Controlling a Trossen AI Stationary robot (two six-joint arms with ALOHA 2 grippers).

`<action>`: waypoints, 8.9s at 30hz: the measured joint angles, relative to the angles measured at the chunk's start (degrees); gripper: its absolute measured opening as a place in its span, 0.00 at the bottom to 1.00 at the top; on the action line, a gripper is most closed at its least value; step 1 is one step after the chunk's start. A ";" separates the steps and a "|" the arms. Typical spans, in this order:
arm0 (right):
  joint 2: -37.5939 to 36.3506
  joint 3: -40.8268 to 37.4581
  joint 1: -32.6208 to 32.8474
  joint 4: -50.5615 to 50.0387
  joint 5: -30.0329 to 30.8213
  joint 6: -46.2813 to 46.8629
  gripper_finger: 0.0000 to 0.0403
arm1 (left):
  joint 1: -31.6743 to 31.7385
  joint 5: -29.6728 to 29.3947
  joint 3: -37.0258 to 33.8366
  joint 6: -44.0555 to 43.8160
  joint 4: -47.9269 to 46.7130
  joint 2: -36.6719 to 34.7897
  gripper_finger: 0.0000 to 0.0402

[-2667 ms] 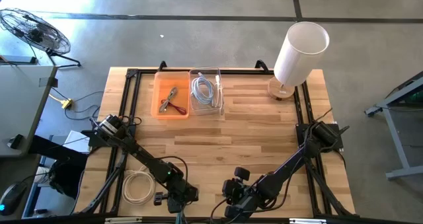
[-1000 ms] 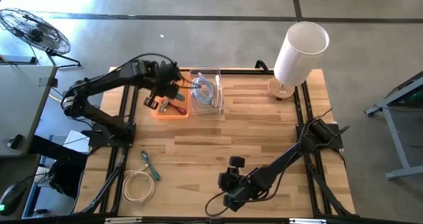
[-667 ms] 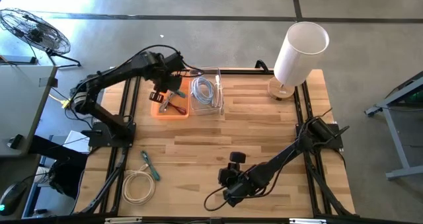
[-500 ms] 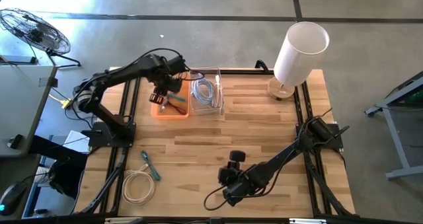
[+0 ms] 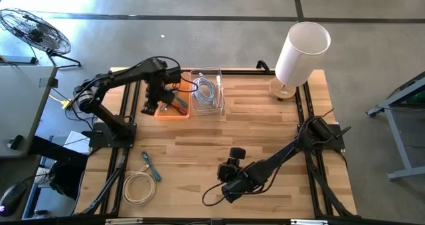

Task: Pick & Place USB Port
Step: Put the blue and black charger cable into the orange bin, then put the brown HDMI cable into the transparent bin

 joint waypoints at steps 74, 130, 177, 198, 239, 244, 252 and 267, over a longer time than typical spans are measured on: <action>0.00 0.00 1.77 4.48 -0.30 0.17 0.32 | -68.87 -11.06 -27.76 -50.20 32.68 -4.83 0.06; 0.00 0.00 2.52 3.61 1.21 0.17 0.32 | -2.27 -10.24 -20.36 -2.83 33.94 -12.30 0.39; 0.02 -3.91 3.08 9.97 0.95 -1.09 0.32 | -86.79 -7.28 -13.17 -85.92 17.99 -13.06 0.42; 0.02 -3.89 4.03 13.45 -0.30 -2.51 0.32 | -86.64 0.20 -13.26 -79.13 27.37 3.45 0.42; 0.02 -3.89 7.64 15.42 13.22 -1.93 0.32 | -78.40 -49.37 1.23 -54.98 8.52 3.92 0.07; 0.02 -3.89 9.14 15.26 21.04 -0.83 0.32 | -71.96 -60.12 9.71 -43.32 5.69 3.83 0.07; 0.02 -3.87 11.74 13.88 31.81 -0.89 0.32 | -57.31 -61.19 14.91 -20.96 6.51 3.23 0.07; 0.02 -3.87 11.57 11.89 33.31 -0.82 0.32 | -24.03 -31.51 15.13 17.91 46.72 2.18 0.07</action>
